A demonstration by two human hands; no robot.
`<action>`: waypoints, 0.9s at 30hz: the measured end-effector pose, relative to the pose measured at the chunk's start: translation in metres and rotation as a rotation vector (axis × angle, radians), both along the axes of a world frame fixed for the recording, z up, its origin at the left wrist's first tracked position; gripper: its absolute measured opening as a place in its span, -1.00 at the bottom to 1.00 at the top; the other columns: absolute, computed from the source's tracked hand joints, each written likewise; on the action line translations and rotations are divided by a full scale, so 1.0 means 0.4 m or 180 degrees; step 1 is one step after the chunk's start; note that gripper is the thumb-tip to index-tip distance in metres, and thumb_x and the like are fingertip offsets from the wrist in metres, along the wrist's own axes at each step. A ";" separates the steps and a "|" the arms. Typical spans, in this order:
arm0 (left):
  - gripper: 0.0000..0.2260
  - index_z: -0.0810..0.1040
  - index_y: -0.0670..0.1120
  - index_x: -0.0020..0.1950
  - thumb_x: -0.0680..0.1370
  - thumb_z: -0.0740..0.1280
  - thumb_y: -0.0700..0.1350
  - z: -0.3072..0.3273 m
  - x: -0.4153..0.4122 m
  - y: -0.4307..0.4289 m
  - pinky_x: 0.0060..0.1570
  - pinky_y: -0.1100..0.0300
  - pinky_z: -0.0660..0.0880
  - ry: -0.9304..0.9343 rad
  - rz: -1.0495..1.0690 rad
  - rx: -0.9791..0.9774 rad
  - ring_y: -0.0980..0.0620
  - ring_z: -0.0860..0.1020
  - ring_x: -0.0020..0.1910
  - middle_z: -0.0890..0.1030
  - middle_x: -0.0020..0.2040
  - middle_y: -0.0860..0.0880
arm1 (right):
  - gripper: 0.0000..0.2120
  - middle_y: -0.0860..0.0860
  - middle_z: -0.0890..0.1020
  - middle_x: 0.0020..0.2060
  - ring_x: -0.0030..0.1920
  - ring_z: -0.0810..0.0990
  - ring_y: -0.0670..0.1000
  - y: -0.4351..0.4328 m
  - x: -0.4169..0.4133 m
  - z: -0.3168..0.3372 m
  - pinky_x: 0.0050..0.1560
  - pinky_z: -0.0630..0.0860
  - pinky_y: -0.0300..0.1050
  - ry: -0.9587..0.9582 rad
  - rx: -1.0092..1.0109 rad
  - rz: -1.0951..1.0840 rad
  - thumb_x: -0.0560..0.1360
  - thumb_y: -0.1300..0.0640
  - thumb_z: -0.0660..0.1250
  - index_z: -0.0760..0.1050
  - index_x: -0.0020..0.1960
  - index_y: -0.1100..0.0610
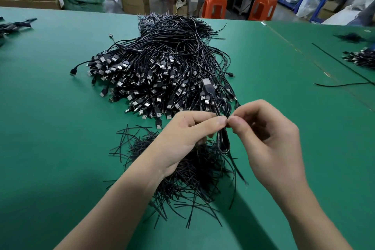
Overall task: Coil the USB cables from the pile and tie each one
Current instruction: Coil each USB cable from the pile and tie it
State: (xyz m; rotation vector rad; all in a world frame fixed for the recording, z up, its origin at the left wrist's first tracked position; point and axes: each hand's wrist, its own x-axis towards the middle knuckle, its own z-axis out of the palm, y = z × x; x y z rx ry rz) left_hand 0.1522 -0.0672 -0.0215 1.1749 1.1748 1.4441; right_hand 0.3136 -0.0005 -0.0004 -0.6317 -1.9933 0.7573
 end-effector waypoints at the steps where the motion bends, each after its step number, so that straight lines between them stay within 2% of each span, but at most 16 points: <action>1: -0.79 0.71 0.13 -0.21 0.61 0.41 -0.01 0.001 0.001 0.001 -0.19 0.36 0.36 0.0251 0.0159 0.0209 0.26 0.45 -0.27 0.54 -0.31 0.22 | -0.87 -0.10 0.58 -0.32 -0.31 0.49 -0.12 -0.005 -0.006 -0.003 -0.26 0.40 -0.32 0.0242 -0.0479 0.0023 0.54 0.17 0.42 0.55 -0.16 0.01; 5: -0.95 0.73 0.03 -0.08 0.57 0.50 -0.03 0.001 0.008 0.002 -0.19 0.30 0.43 0.1814 0.1402 0.1071 0.16 0.55 -0.21 0.61 -0.21 0.11 | -0.89 -0.04 0.50 -0.38 -0.40 0.37 -0.10 -0.019 -0.027 -0.003 -0.35 0.37 -0.31 0.1202 -0.2552 0.0300 0.47 0.12 0.46 0.57 -0.21 0.05; 7: -0.88 0.76 -0.07 0.07 0.61 0.45 -0.08 -0.003 0.007 -0.002 -0.21 0.16 0.52 0.2821 0.1871 0.1596 0.10 0.56 -0.27 0.64 -0.25 0.06 | -0.93 -0.04 0.51 -0.40 -0.44 0.38 -0.14 -0.022 -0.038 0.001 -0.39 0.40 -0.35 0.1489 -0.3201 0.0448 0.40 0.14 0.44 0.60 -0.26 0.05; 8: -0.84 0.75 -0.08 0.15 0.63 0.41 -0.10 -0.005 0.004 -0.004 -0.21 0.13 0.55 0.3125 0.1963 0.1782 0.09 0.57 -0.29 0.67 -0.27 0.05 | -0.91 -0.04 0.52 -0.41 -0.46 0.38 -0.15 -0.023 -0.044 0.003 -0.41 0.40 -0.36 0.1572 -0.3380 0.0471 0.38 0.16 0.43 0.61 -0.30 0.04; 10: -0.80 0.71 -0.11 0.24 0.63 0.42 -0.17 -0.007 -0.006 -0.006 -0.14 0.13 0.62 0.2983 0.1755 0.1758 0.14 0.66 -0.22 0.73 -0.18 0.06 | -0.88 -0.03 0.51 -0.42 -0.49 0.35 -0.16 -0.026 -0.054 0.010 -0.46 0.37 -0.37 0.1685 -0.3562 0.0491 0.36 0.18 0.42 0.62 -0.34 0.04; 12: -0.74 0.69 -0.11 0.29 0.61 0.42 -0.25 -0.002 -0.010 -0.008 0.04 0.19 0.64 0.2387 0.1303 0.1429 0.18 0.70 -0.02 0.75 0.02 0.07 | -0.89 -0.03 0.50 -0.43 -0.51 0.34 -0.17 -0.027 -0.058 0.015 -0.48 0.35 -0.37 0.1712 -0.3558 0.0423 0.36 0.19 0.42 0.61 -0.33 0.05; 14: -0.76 0.70 -0.06 0.26 0.65 0.34 -0.22 0.005 -0.006 -0.008 0.10 0.28 0.60 0.1583 0.1008 0.1019 0.15 0.69 0.10 0.74 0.10 0.10 | -0.86 -0.05 0.51 -0.43 -0.49 0.37 -0.16 -0.028 -0.059 0.015 -0.45 0.37 -0.36 0.1587 -0.3400 0.0245 0.41 0.20 0.43 0.61 -0.32 0.04; 16: -0.81 0.75 -0.01 0.14 0.67 0.33 -0.10 0.011 -0.004 -0.004 0.00 0.23 0.63 0.1018 0.0993 0.0753 0.08 0.71 0.02 0.76 0.01 0.08 | -0.78 -0.08 0.51 -0.43 -0.47 0.38 -0.16 -0.032 -0.061 0.011 -0.43 0.37 -0.34 0.1459 -0.3253 0.0129 0.51 0.22 0.41 0.60 -0.30 0.03; 18: -0.91 0.75 0.01 0.05 0.59 0.46 -0.11 0.013 -0.006 0.001 -0.08 0.24 0.62 0.0833 0.1021 0.0681 0.08 0.72 -0.10 0.76 -0.09 0.06 | -0.79 -0.08 0.49 -0.43 -0.48 0.34 -0.15 -0.037 -0.062 0.006 -0.43 0.36 -0.34 0.1438 -0.3205 0.0124 0.54 0.23 0.40 0.57 -0.25 0.06; 20: -0.81 0.69 0.08 0.07 0.52 0.55 -0.16 0.014 -0.006 -0.001 -0.18 0.36 0.54 0.0687 0.0972 0.0628 0.16 0.66 -0.24 0.75 -0.15 0.03 | -0.82 -0.06 0.49 -0.43 -0.48 0.33 -0.15 -0.037 -0.061 0.003 -0.42 0.36 -0.34 0.1457 -0.3267 0.0139 0.54 0.23 0.41 0.58 -0.24 0.08; 22: -0.61 0.56 0.15 0.21 0.48 0.59 -0.11 0.013 -0.013 -0.003 -0.25 0.44 0.44 0.0712 0.1028 0.0581 0.20 0.57 -0.34 0.74 -0.18 0.03 | -0.83 -0.05 0.49 -0.43 -0.48 0.32 -0.15 -0.035 -0.059 0.001 -0.39 0.35 -0.32 0.1411 -0.3286 0.0169 0.53 0.22 0.41 0.59 -0.23 0.09; 23: -0.53 0.52 0.18 0.28 0.46 0.60 -0.08 0.013 -0.016 -0.004 -0.22 0.45 0.44 0.0868 0.1093 0.0572 0.19 0.59 -0.31 0.74 -0.18 0.07 | -0.84 -0.04 0.49 -0.43 -0.47 0.30 -0.14 -0.032 -0.058 0.001 -0.39 0.33 -0.31 0.1344 -0.3211 0.0174 0.54 0.22 0.41 0.58 -0.22 0.10; 25: -0.48 0.52 0.18 0.37 0.46 0.60 -0.04 0.014 -0.019 -0.006 -0.02 0.46 0.47 0.1333 0.1197 0.0563 0.17 0.66 -0.13 0.72 -0.14 0.17 | -0.85 -0.03 0.47 -0.43 -0.47 0.28 -0.12 -0.025 -0.054 -0.002 -0.41 0.29 -0.31 0.1189 -0.2982 0.0149 0.56 0.23 0.40 0.56 -0.19 0.13; 27: -0.61 0.64 0.15 0.29 0.48 0.57 -0.05 0.019 -0.018 -0.007 0.09 0.41 0.49 0.1697 0.1200 0.0655 0.18 0.67 -0.01 0.72 -0.09 0.22 | -0.84 -0.02 0.47 -0.43 -0.47 0.27 -0.12 -0.022 -0.055 -0.004 -0.42 0.28 -0.31 0.1156 -0.2976 0.0156 0.55 0.23 0.41 0.56 -0.21 0.12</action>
